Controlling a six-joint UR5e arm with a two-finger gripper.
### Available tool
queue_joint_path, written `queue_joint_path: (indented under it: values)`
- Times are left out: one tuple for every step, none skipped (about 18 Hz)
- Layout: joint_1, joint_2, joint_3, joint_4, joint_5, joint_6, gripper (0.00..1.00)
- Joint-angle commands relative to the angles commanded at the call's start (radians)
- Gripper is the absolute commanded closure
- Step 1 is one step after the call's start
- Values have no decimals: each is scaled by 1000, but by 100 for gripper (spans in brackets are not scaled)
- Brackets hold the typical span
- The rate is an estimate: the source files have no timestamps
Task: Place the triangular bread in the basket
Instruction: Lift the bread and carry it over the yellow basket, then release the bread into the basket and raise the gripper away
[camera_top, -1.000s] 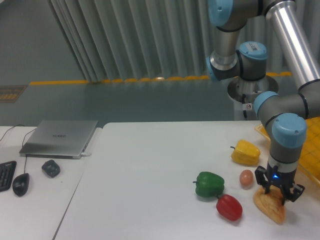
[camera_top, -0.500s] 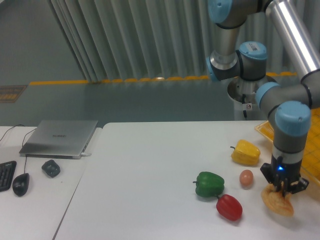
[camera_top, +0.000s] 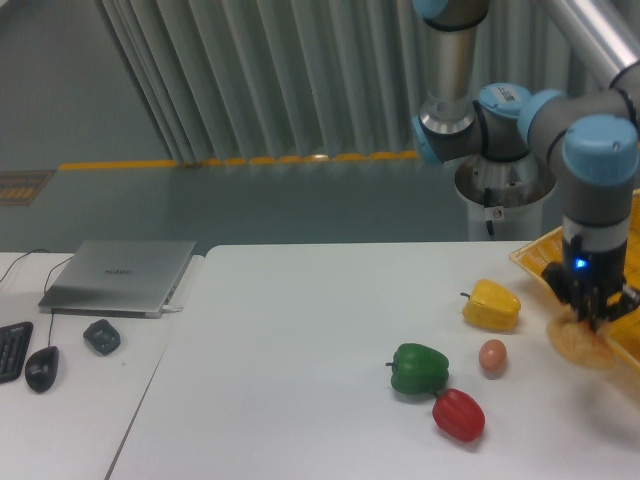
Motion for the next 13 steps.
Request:
queue_joint_path:
  values:
    - [12,2,-9,-9,15,68,88]
    - [26,5,-18,-11,28,109,87]
    - [38,9,-29,-9,37,134,84]
    - [52,9,-38,-6,35,146,84]
    - [64,11,-44,-2,34,163,82]
    - [69,11,-48,-2,34,188,82]
    - [83,9,-48,0,34,223,82]
    - [97,9,-49,-2,34,267,82]
    - [113,9,-57,3,34,322,81]
    - [133,11,-58,1,29,376,77]
    - [153,11,-57,3,25,418,76]
    - [166,9,-60,9,26,442,76]
    - [175,9,-60,12,25,462,76]
